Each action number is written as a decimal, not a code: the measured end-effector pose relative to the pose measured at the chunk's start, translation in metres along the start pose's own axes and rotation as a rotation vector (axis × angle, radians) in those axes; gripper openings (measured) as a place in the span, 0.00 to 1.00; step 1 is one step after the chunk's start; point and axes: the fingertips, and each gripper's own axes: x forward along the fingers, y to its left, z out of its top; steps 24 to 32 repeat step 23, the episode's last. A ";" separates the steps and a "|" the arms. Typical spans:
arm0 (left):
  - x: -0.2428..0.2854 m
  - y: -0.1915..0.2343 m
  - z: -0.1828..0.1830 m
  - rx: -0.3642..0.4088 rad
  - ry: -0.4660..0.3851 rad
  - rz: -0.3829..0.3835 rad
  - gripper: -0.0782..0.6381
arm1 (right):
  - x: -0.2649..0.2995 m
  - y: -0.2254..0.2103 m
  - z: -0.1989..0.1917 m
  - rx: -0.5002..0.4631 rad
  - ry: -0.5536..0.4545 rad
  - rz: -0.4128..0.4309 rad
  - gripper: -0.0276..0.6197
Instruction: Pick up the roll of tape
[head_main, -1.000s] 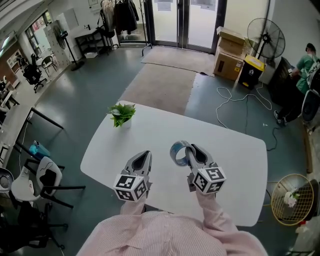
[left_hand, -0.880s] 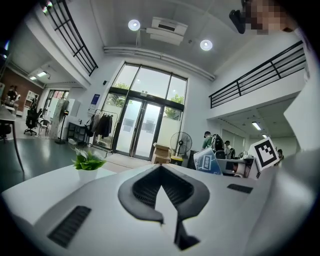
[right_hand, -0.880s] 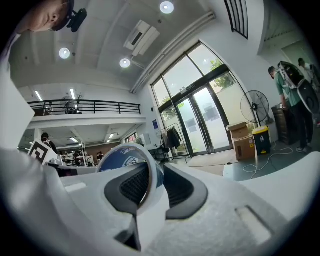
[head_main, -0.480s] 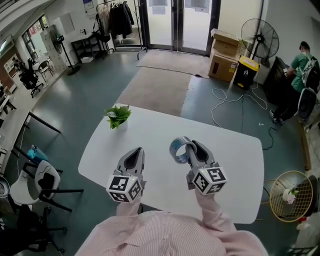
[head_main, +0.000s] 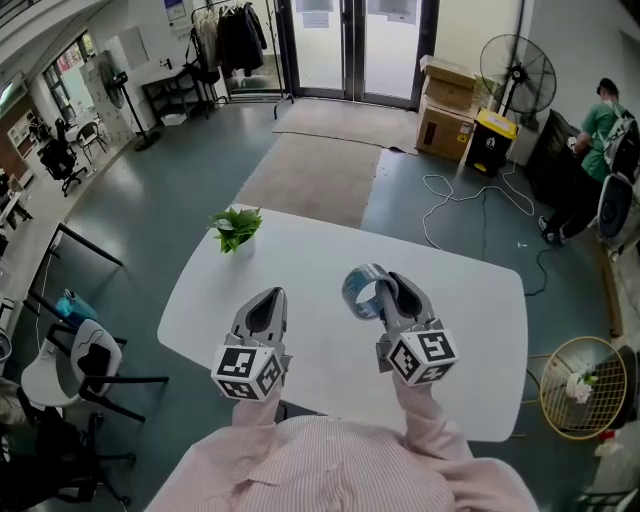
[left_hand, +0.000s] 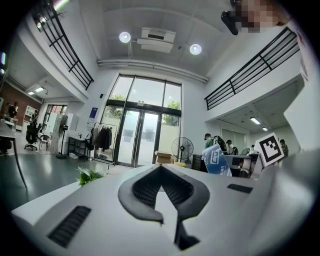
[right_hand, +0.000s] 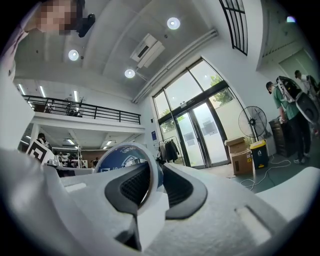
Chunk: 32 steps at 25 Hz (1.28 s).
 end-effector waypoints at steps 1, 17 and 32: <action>-0.001 0.000 0.001 0.001 -0.002 0.002 0.11 | -0.001 0.001 0.000 -0.003 0.000 -0.001 0.16; -0.012 -0.003 -0.001 0.005 0.006 0.029 0.11 | -0.013 0.001 0.000 -0.027 0.012 0.000 0.16; -0.012 -0.004 0.000 0.022 0.016 0.036 0.11 | -0.014 -0.003 0.002 -0.029 0.012 -0.004 0.16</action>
